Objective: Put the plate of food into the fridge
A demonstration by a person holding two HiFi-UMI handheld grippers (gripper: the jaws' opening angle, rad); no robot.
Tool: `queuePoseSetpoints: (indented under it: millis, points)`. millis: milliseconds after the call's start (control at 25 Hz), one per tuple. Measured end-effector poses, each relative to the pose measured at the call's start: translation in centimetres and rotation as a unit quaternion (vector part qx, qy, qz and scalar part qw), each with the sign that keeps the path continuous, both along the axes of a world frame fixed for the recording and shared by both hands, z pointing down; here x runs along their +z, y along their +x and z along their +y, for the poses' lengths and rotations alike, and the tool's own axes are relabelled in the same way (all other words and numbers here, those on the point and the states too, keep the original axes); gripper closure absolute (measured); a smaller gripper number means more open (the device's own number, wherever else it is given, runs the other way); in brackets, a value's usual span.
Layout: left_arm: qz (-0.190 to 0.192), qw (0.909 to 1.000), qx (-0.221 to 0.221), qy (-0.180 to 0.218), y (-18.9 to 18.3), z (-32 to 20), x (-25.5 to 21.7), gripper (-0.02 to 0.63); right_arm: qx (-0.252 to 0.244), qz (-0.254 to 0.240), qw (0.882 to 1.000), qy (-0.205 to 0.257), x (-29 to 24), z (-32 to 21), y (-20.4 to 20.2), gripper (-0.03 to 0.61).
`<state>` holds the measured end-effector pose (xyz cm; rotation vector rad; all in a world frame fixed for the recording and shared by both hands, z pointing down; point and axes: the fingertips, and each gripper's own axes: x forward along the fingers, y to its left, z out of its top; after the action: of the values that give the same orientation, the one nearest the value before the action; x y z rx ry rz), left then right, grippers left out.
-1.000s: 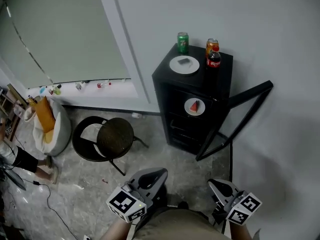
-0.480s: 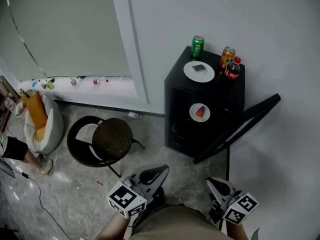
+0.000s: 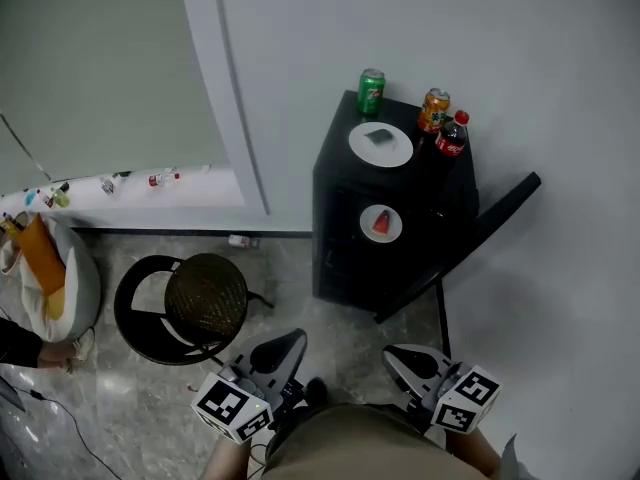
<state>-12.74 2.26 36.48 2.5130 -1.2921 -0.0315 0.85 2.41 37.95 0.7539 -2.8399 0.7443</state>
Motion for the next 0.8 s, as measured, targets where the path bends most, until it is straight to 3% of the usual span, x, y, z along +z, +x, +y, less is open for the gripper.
queuePoseSetpoints:
  millis: [320,800]
  points:
    - [0.004,0.9997,0.021,0.01,-2.7,-1.6,0.2,0.603,0.025,0.025,0.999,0.005,0.2,-0.1,-1.9,0.558]
    - [-0.011,0.9997,0.011,0.017,-1.4,-6.3,-1.0,0.603,0.016,0.029,0.999,-0.005,1.0,-3.5,-0.1,0.558]
